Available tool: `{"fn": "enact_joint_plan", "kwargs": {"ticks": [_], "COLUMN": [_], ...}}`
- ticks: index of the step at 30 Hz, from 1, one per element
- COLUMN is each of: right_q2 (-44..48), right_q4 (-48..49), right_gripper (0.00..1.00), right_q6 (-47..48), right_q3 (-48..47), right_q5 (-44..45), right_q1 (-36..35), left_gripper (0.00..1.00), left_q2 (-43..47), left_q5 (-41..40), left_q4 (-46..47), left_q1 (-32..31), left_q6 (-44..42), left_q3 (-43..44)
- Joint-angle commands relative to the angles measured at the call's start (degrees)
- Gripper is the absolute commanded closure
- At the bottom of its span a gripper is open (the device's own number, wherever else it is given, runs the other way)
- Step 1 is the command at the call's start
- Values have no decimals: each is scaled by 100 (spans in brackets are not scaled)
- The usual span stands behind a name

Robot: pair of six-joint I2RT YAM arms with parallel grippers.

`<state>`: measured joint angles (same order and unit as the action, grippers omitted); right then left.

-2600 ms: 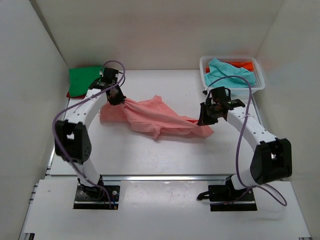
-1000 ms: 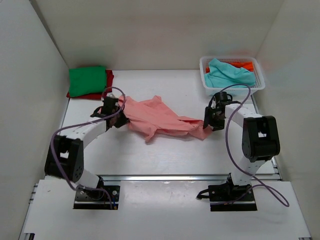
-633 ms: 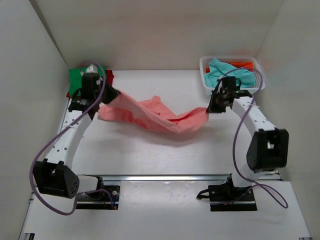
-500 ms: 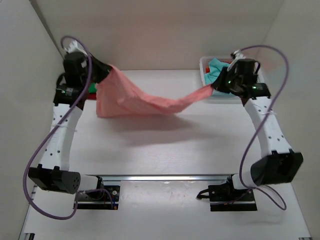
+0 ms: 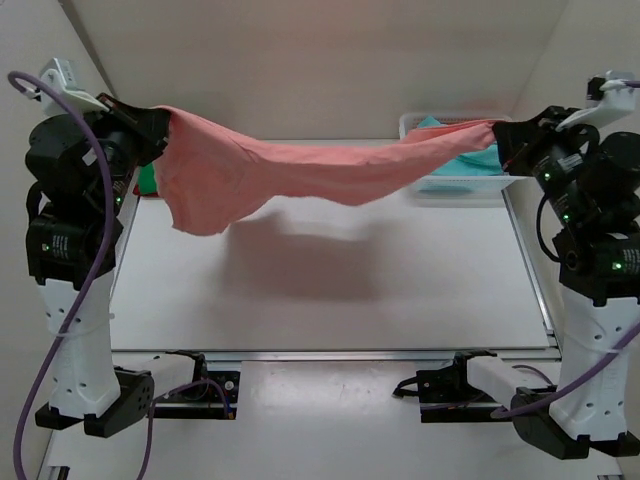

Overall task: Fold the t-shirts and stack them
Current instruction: Flatten out the tshirt

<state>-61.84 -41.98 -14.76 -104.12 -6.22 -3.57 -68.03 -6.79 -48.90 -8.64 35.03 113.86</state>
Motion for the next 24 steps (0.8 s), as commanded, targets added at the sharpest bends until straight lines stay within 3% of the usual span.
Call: {"fn": "enact_joint_plan", "kwargs": {"ticks": [1,5,7,8,10,13,17,19,22,24], "right_q2": [-326,-1355,-2144,-2391,-3060,-3720,-4290,-4503,-4145,-3959], "right_q4": [225,24,-441,-835,-1354,-1305,-716,-505,336,400], "right_gripper": [100,100,99,100,100,100,100,100,100,100], "right_q6": [44,-351,-728,-773,-625,-553,-809,-800,-1141,-1204], "right_q3": [-504,-276,-250,-354,-1089,-1725,-2699,-3472,-3222,-2992], "right_q5": [-20,-327,-1072,-1422,-1313,-1136,-1671,-1742,-2084,-2172], "right_q1": [208,304,577,612,481,393,524,533,734,823], "left_gripper": [100,100,100,100,100,100,100,100,100,100], "left_q2": [-271,-930,-1395,-1519,-2141,-3092,-4365,-4491,-3861,-3596], "left_q5": [-271,1010,1625,1828,2390,2533,2963,3139,3306,3263], "left_q4": [91,267,346,347,417,320,662,1231,2329,2474], "left_q1": [-14,451,478,521,653,776,1127,1241,1444,1515], "left_q6": [-49,504,785,908,1085,1050,1672,1911,2403,2343], "left_q3": [355,-90,-442,-453,-304,1019,2688,3054,2328,2115]}}
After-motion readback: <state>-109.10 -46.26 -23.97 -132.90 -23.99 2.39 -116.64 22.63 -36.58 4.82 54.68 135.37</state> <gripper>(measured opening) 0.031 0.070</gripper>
